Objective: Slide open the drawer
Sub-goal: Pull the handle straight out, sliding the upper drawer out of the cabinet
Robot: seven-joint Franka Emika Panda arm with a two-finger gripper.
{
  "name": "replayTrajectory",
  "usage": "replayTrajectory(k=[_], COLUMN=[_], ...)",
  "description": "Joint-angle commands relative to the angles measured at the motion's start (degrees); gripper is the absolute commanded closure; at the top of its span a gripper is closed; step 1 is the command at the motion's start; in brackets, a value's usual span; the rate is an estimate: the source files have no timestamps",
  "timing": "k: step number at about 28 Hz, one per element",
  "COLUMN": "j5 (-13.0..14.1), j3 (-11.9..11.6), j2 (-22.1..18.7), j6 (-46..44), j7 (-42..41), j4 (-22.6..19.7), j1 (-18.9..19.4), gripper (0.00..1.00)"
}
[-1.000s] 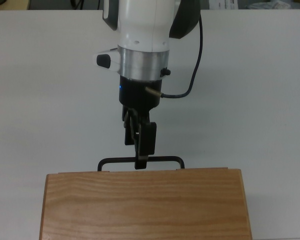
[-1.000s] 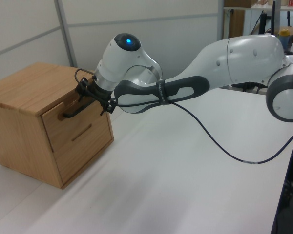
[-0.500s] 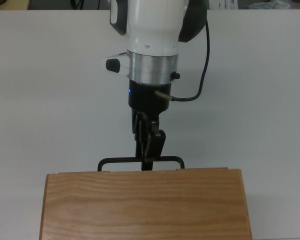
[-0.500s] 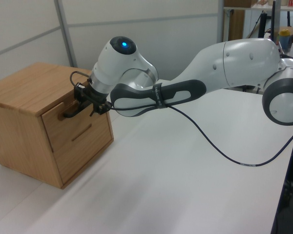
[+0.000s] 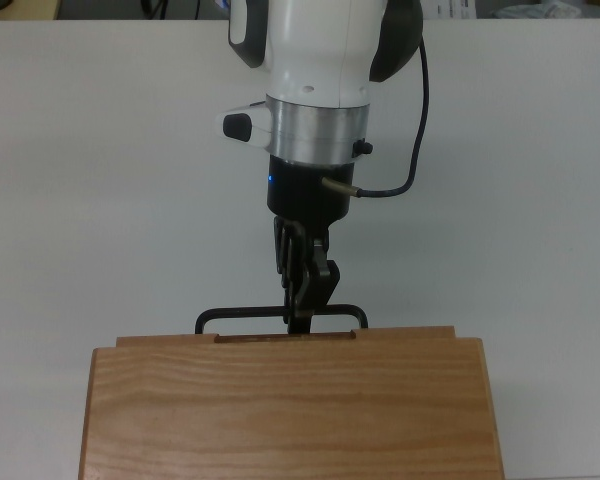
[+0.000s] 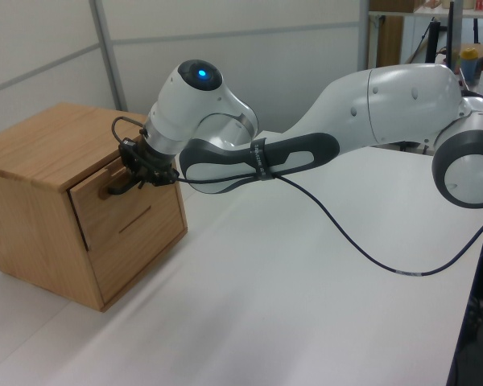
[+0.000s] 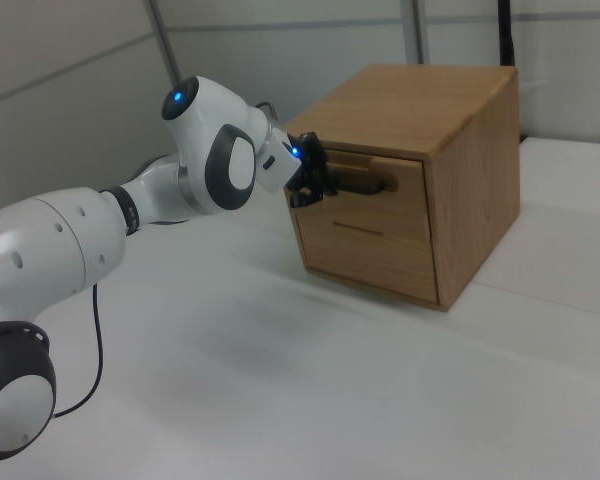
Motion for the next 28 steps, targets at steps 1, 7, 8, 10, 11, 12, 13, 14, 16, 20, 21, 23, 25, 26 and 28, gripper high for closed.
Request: replayTrajectory(k=[1,7,8,10,11,12,13,14,16,20,21,23,25,26,28], j5=[-2.1,-1.5,-1.4,-1.3,-1.3,-1.3,-1.2,-1.2,-1.1,0.0,0.3,1.2,1.8,1.9,2.2], j3=[-0.5,-0.4,-0.4,-0.4,-0.4,-0.4,-0.4,-0.4,-0.4,-0.4,-0.4,-0.4,-0.4,-0.3,-0.3], j2=[-2.1,-6.4,-7.8,-9.1,-9.8,-10.4,-11.6,-12.1,-13.1,-15.4,-16.1,-17.8,-19.1,-19.8,-21.8], j6=[0.1,0.0,-0.1,-0.7,-0.9,-1.0,-1.0,-1.0,-1.0,-1.3,-1.8,-3.3,-3.7,-3.9,-4.1], j7=[0.4,0.4,0.4,0.5,0.5,0.5,0.6,0.6,0.5,0.3,0.3,0.3,0.3,0.3,0.2], j4=[-1.3,-6.3,-8.2,-10.1,-11.0,-11.8,-13.6,-14.4,-15.6,-18.7,-19.3,-21.2,-22.8,-23.7,-26.3], j1=[0.6,0.3,0.2,0.1,0.1,0.1,0.0,0.0,0.0,-1.0,-1.0,-1.0,-1.0,-1.0,-1.0], gripper=[1.0,1.0,1.0,1.0,1.0,1.0,1.0,1.0,1.0,1.0,1.0,1.0,1.0,1.0,1.0])
